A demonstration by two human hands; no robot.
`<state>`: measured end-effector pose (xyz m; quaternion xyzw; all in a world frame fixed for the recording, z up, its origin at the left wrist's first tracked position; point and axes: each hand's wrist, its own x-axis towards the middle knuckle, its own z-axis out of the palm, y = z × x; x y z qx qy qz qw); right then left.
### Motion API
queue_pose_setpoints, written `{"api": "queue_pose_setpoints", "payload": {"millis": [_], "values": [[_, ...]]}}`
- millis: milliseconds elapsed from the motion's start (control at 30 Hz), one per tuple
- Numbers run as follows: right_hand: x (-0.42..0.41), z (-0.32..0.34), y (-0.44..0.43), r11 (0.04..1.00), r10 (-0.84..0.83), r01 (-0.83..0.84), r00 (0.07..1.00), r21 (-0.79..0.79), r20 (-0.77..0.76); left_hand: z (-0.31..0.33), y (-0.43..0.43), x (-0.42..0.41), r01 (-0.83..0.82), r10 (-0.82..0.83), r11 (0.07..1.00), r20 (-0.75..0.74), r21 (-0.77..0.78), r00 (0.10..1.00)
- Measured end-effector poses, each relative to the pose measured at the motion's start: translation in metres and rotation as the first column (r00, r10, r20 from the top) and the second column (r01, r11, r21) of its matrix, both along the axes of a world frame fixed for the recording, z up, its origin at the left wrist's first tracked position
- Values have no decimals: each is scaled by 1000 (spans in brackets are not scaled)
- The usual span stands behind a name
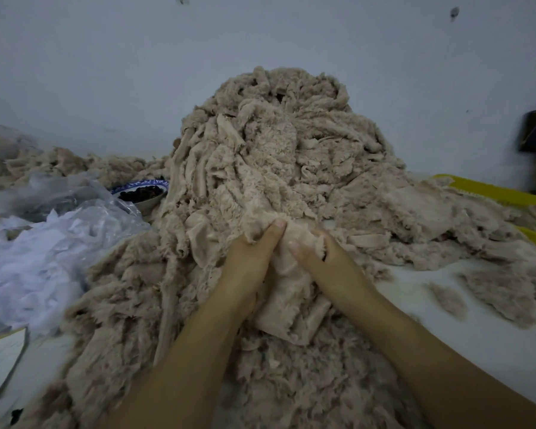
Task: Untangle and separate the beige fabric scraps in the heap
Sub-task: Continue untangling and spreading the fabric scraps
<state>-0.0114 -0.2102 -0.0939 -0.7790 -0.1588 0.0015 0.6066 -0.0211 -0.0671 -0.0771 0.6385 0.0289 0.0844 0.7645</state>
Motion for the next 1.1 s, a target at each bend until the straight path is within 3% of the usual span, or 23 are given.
{"api": "queue_pose_setpoints", "payload": {"millis": [100,200,333,400,467,567,667,767,833,900,1100], "values": [[3,3,-3,993,-65,59,996,105,55,3,-2,-4,60,-59,997,-43,38,997],[5,5,-6,964,17,-16,1000,264,-2,3,-6,-9,205,-199,975,-85,80,976],[2,4,-4,962,100,-99,995,254,10,1,-10,-14,375,-366,908,-82,187,927],[4,4,-3,963,40,-42,999,265,12,0,-10,-13,389,-378,898,-95,207,921],[8,3,-4,949,-14,40,996,314,-85,-1,-9,-11,400,-387,898,-106,182,916],[12,5,-10,937,1,55,987,344,-160,2,-6,-8,374,-371,926,-65,41,926],[7,5,-9,939,149,-124,987,320,-54,5,4,2,147,-177,953,-93,-267,980],[0,1,0,975,213,-212,977,60,-8,7,20,12,9,-149,810,-191,-586,970],[-1,-2,3,962,236,-233,972,-145,4,7,30,14,-20,-138,725,-173,-688,975],[-3,-3,1,932,285,-273,958,-239,16,6,37,17,-52,-93,664,-151,-746,984],[-3,4,-4,983,184,-183,983,13,-19,4,42,27,-59,-10,574,-79,-817,997]]}}
